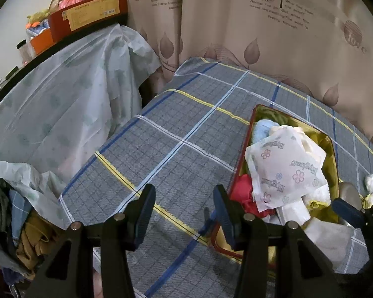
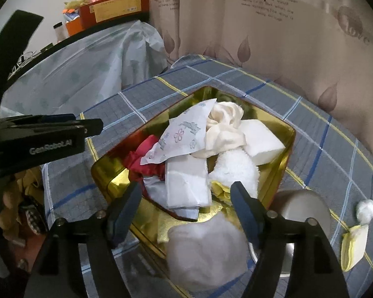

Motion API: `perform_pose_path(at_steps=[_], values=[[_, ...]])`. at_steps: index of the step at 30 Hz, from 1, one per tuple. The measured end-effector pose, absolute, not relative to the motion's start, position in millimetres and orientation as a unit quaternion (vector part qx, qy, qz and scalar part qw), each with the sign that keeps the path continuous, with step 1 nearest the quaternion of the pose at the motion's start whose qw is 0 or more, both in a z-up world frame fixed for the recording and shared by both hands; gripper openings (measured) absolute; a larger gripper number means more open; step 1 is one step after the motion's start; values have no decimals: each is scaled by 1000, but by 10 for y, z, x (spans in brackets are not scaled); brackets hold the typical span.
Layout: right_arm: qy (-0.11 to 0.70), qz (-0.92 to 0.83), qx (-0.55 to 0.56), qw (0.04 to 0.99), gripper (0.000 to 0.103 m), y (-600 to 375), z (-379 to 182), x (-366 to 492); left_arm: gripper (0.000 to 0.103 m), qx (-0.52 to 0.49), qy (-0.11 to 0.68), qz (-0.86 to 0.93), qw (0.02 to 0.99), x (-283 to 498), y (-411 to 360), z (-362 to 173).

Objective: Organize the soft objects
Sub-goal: 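Carry the white rolled towel into the gold tray and open the right gripper, then grasp the plastic-wrapped bundle with the right gripper while the left reaches the yellow-edged cloth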

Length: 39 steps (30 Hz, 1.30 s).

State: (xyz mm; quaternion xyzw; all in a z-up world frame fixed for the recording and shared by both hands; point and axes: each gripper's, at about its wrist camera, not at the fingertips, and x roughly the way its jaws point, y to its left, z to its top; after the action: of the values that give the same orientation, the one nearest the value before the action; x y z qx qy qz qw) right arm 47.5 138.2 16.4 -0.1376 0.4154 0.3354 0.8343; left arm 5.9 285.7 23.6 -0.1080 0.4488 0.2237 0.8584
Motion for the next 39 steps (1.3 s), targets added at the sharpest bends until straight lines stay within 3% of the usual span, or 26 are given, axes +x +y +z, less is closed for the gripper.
perform_pose_path(at_steps=[20,29,39], values=[[384,324,-86,860,72,932,399,445,50,-96,450,231,857,71,2822,198],[384,223,-85,892,72,59,426,799,50,-94,435,209,870,74,2768,212],[462,98,-41,881,72,-1179,228,1667,50,-87,428,189,880,120,2622,270]])
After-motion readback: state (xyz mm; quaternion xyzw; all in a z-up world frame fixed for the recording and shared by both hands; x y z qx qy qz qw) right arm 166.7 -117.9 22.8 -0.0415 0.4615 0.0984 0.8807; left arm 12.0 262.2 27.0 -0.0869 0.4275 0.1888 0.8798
